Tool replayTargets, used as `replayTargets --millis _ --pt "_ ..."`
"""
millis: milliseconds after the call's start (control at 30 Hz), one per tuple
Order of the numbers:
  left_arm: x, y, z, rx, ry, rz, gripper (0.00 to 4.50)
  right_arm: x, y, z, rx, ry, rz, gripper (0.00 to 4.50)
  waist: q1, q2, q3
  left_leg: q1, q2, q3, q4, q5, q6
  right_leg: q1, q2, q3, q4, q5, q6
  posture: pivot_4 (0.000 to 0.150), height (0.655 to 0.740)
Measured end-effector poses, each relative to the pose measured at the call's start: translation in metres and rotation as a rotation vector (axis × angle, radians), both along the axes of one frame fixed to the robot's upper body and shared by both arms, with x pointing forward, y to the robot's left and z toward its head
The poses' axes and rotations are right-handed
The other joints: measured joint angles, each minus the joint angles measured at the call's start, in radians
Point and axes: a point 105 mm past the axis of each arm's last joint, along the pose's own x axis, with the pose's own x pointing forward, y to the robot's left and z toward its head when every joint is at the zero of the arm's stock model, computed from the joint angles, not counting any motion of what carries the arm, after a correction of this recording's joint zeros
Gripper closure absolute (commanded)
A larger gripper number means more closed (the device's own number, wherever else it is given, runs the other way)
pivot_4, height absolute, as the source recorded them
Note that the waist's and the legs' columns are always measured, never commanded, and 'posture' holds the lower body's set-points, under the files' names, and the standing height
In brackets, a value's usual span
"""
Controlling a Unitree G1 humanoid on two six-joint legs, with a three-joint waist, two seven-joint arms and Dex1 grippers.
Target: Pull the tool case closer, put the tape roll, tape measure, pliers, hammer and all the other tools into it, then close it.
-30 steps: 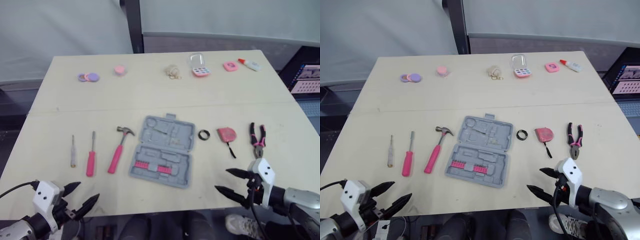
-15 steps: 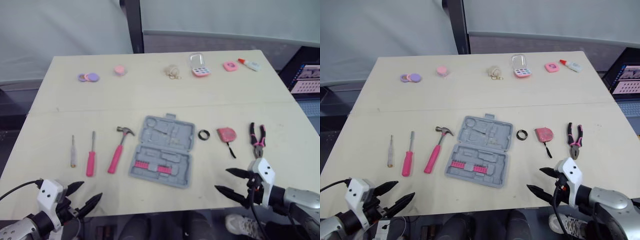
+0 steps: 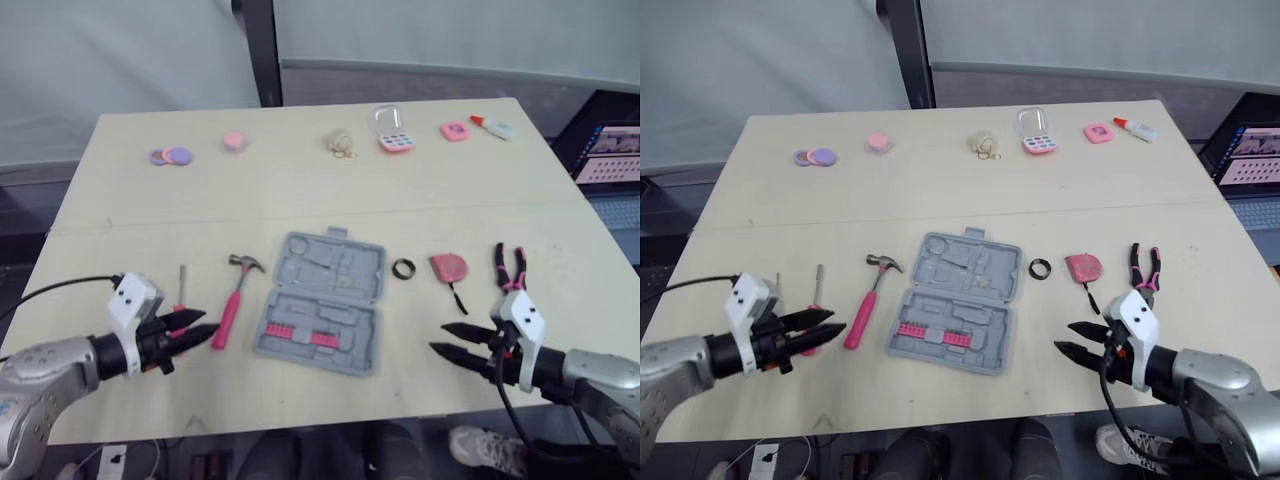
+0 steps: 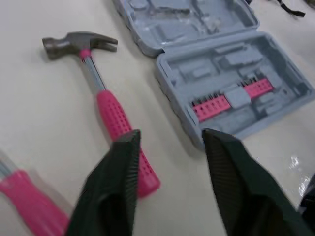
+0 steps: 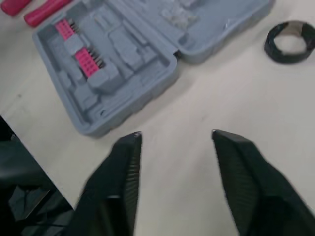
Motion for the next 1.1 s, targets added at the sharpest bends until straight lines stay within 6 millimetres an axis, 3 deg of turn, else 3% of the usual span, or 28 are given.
replayTargets --millis 67,100,633,1100 --pt "0.01 -0.001 -0.003 0.005 0.023 -0.011 4.44 0.005 0.002 0.003 -0.004 -0.006 -0.006 4.32 0.0 0.0 0.0 0.0 0.0 0.001 0.0 0.0 0.0 0.0 0.0 0.0 0.0 0.0 0.0 0.15 0.74" --pt "0.016 -0.003 -0.005 0.006 0.03 -0.02 4.5 0.008 0.005 0.003 -0.007 -0.01 -0.005 4.46 0.0 0.0 0.0 0.0 0.0 0.001 0.0 0.0 0.0 0.0 0.0 -0.001 0.0 0.0 0.0 0.15 0.74" --pt "0.078 -0.034 -0.033 0.113 0.065 -0.274 4.5 0.041 0.022 -0.023 -0.058 0.076 -0.077 4.46 -0.002 -0.001 0.0 -0.002 0.0 0.012 0.001 0.001 -0.001 -0.011 -0.001 -0.004 0.012 0.001 0.001 0.15 0.74" --pt "0.1 -0.047 -0.046 0.174 0.025 -0.33 4.5 0.059 0.034 -0.039 -0.06 0.079 -0.131 4.46 -0.024 -0.002 -0.001 -0.002 0.001 0.013 0.001 0.001 -0.001 -0.014 -0.002 -0.008 0.015 0.001 0.002 0.15 0.74"
